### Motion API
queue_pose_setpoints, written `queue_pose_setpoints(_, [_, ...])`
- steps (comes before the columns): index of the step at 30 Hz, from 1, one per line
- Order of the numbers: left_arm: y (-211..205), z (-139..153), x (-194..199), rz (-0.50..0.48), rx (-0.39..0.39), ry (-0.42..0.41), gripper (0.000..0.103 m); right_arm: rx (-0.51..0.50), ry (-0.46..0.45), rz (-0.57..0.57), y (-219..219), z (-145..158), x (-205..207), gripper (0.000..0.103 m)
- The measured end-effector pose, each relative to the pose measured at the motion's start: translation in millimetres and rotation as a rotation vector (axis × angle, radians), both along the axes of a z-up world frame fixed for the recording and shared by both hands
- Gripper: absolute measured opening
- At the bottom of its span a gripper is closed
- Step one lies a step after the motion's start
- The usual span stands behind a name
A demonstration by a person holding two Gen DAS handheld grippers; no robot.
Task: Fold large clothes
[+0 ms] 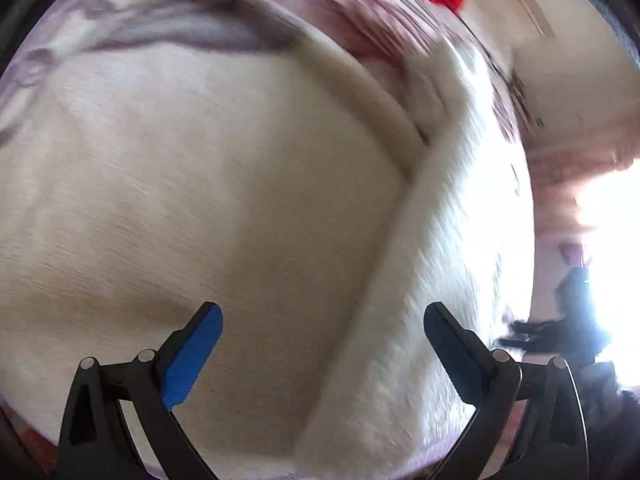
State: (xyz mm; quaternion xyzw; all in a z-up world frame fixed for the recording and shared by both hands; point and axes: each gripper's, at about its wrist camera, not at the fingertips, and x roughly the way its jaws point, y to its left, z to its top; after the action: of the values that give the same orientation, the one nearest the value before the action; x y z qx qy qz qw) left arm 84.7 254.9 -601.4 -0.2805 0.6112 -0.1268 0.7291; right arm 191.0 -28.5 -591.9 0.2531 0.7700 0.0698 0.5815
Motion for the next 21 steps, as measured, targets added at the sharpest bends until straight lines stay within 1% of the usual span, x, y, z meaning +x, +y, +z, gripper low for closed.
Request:
queue_pose_setpoints(1, [-11.6, -3.1, -2.9, -0.048, 0.010, 0.012, 0.064, 0.025, 0.052, -0.048, -8.0, -17.1, -24.0, 0.083])
queue_pose_setpoints(2, [-18.7, -5.2, -3.7, -0.079, 0.000, 0.026, 0.024, 0.071, 0.092, -0.105, -14.2, -33.1, -47.7, 0.083])
queue_pose_setpoints(3, [-22.2, -4.6, -3.6, -0.090, -0.022, 0.035, 0.014, 0.100, 0.113, -0.146, -17.0, -42.9, -63.8, 0.083])
queue_pose_setpoints(4, [-23.8, 0.8, -8.4, -0.073, -0.020, 0.017, 0.014, 0.133, 0.116, -0.184, -18.0, -49.7, -78.4, 0.074])
queue_pose_setpoints(5, [-27.1, 11.9, -11.9, -0.072, -0.015, 0.003, 0.011, 0.156, 0.093, -0.218, -18.1, -51.3, -91.1, 0.038])
queue_pose_setpoints(6, [-28.6, 20.1, -16.4, -0.077, -0.018, -0.005, 0.010, 0.124, 0.076, -0.223, -18.6, -49.6, -98.2, 0.027])
queue_pose_setpoints(7, [-26.4, 28.8, -20.6, -0.066, -0.033, -0.013, 0.009, 0.103, 0.052, -0.232, -20.2, -45.9, -103.6, 0.022])
queue_pose_setpoints(8, [-21.9, 32.3, -19.4, -0.056, -0.048, -0.014, 0.009, 0.094, 0.032, -0.247, -23.0, -40.0, -107.4, 0.020])
queue_pose_setpoints(9, [-21.2, 37.2, -23.5, -0.055, -0.060, -0.017, 0.009, 0.086, 0.019, -0.258, -25.0, -34.5, -109.9, 0.020])
queue_pose_setpoints(10, [-22.4, 38.0, -26.7, -0.071, -0.030, -0.016, 0.009, 0.075, 0.008, -0.259, -26.7, -29.7, -111.5, 0.019])
queue_pose_setpoints(12, [-27.1, 24.1, -31.9, -0.124, 0.048, -0.005, 0.009, 0.041, -0.013, -0.246, -29.7, -23.9, -114.1, 0.018])
queue_pose_setpoints(13, [-27.3, 10.6, -34.3, -0.148, 0.092, 0.018, 0.009, 0.035, -0.008, -0.234, -28.7, -26.0, -113.7, 0.018])
queue_pose_setpoints(14, [-22.2, 3.6, -34.5, -0.157, 0.096, 0.028, 0.009, 0.025, 0.004, -0.231, -29.4, -31.8, -115.0, 0.018])
queue_pose_setpoints(15, [-18.2, 0.1, -35.0, -0.133, 0.071, 0.040, 0.009, 0.023, 0.011, -0.225, -29.7, -37.5, -114.6, 0.018])
queue_pose_setpoints(16, [-9.7, -1.9, -32.9, -0.107, 0.025, 0.046, 0.010, 0.030, 0.015, -0.203, -27.1, -43.8, -112.7, 0.019])
queue_pose_setpoints(17, [-5.0, 0.3, -32.7, -0.096, 0.008, 0.046, 0.013, 0.041, 0.015, -0.176, -25.8, -48.4, -108.7, 0.021])
queue_pose_setpoints(18, [4.2, 2.0, -31.9, -0.081, -0.034, 0.039, 0.013, 0.066, 0.011, -0.173, -27.4, -49.7, -106.7, 0.025])
queue_pose_setpoints(19, [9.8, 2.2, -30.2, -0.076, -0.073, 0.034, 0.015, 0.096, 0.009, -0.178, -30.3, -50.5, -106.5, 0.031])
queue_pose_setpoints(20, [12.9, 1.2, -30.2, -0.076, -0.093, 0.032, 0.024, 0.134, 0.005, -0.189, -35.7, -51.8, -107.2, 0.045])
queue_pose_setpoints(21, [17.3, -4.3, -27.9, -0.073, -0.132, 0.036, 0.031, 0.164, -0.016, -0.207, -43.7, -52.4, -107.8, 0.053])
